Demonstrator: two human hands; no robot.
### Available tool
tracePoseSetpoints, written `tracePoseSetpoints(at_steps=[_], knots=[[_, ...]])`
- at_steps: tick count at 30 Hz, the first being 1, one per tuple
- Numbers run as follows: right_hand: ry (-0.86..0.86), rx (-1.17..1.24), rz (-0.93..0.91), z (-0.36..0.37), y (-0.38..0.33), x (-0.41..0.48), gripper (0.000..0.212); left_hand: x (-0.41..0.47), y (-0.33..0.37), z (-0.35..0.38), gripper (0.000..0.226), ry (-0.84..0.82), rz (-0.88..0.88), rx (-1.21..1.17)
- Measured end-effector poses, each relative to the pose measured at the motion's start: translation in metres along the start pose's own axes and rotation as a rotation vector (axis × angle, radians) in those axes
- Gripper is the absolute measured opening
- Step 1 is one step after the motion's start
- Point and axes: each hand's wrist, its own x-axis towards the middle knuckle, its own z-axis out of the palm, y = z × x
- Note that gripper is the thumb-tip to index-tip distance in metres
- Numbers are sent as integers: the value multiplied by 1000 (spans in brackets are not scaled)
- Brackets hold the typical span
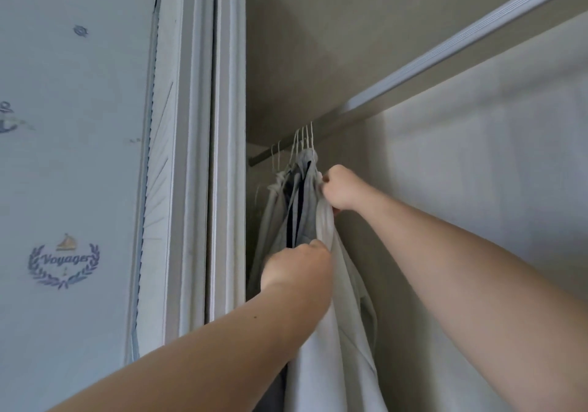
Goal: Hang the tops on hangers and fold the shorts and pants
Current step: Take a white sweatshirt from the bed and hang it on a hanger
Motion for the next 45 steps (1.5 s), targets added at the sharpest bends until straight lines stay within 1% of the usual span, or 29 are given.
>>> tracePoseSetpoints(at_steps=[3,6,8,11,13,15,17,19,21,23,27,33,35,39,42,45], knots=[[-21,36,0,8,17,4,23,-1,3,7,41,-35,-10,22],[21,-25,-35,10,26,-4,28,-2,5,9,45,-56,-17,31],[55,-62,-73,8,28,-11,32,-6,7,9,44,-35,-7,35],[49,-39,-122,4,26,-23,35,-17,7,0,36,66,61,77],[54,41,-146,-2,25,-35,45,-28,6,-6,33,154,143,147],[138,43,-200,-10,21,-53,53,-46,-1,-15,34,269,208,194],[255,-52,-279,-19,14,-75,55,-69,-13,-25,36,377,248,205],[313,-111,-334,-24,2,-100,58,-93,-32,-31,38,481,282,232],[332,-136,-385,-26,-16,-126,64,-120,-56,-34,45,520,284,251],[327,-161,-446,-26,-40,-150,68,-151,-83,-41,55,492,235,281],[255,-179,-578,-17,-98,-200,69,-223,-138,-63,67,450,107,340],[94,-29,-737,23,-208,-304,71,-375,-225,-109,76,339,-64,438],[7,56,-767,46,-246,-353,71,-438,-250,-128,76,274,-125,468],[-209,195,-826,100,-322,-467,73,-580,-286,-155,76,174,-302,481],[-347,251,-939,132,-381,-547,71,-688,-296,-163,75,110,-431,472],[-484,361,-1046,156,-439,-624,70,-788,-293,-164,75,69,-627,420]])
